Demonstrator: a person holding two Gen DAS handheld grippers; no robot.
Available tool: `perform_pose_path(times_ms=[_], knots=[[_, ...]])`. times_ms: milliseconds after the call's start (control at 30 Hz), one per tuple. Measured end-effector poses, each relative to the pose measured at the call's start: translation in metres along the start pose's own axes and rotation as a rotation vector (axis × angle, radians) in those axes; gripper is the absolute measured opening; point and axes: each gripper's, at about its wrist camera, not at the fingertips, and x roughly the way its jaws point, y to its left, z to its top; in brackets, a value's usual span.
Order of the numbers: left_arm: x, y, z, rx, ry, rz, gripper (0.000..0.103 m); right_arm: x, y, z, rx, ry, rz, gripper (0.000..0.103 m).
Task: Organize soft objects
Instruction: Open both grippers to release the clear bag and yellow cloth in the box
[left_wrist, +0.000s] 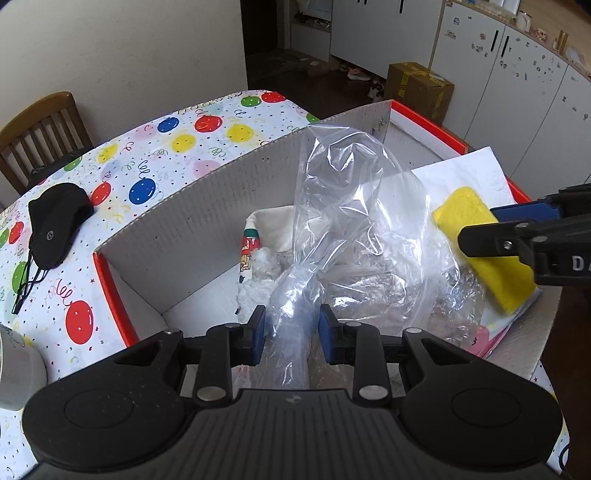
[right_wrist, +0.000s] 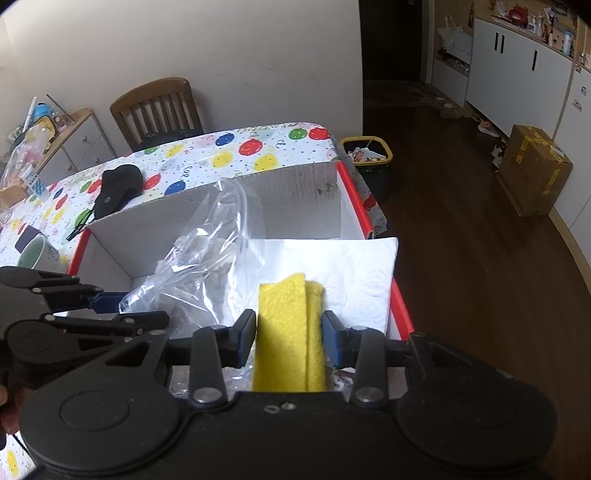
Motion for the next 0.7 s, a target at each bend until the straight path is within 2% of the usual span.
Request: perform_pose_path(times_ms=[67,133,200,267,700], knots=[[-0.001,-0.001,0.0,0.002,-0.002,0.009,0.029,-0.002,0.002,0.001,-0.007,-0.005,-0.003,0.043],[-0.004,-0.002,-0.001,-0.003,-0.003,0.013,0.034,-0.006,0.002,0.001,-0.012,-0.012,0.0,0.052],[-0.006,-0.001,0.0,-0.01,-0.01,0.013,0.059,-0.009,0.003,0.001,-0.015,-0.022,-0.003,0.059],[-0.013,-0.002,-0.002,-0.018,-0.038,0.009,0.069,-0.013,0.002,0.001,-0.017,-0.026,0.004,0.059],[-0.062,0.013,-0.007,-0.076,-0.13,-0.021,0.069,-0.053,0.025,0.005,-0.049,-0.089,0.087,0.064]])
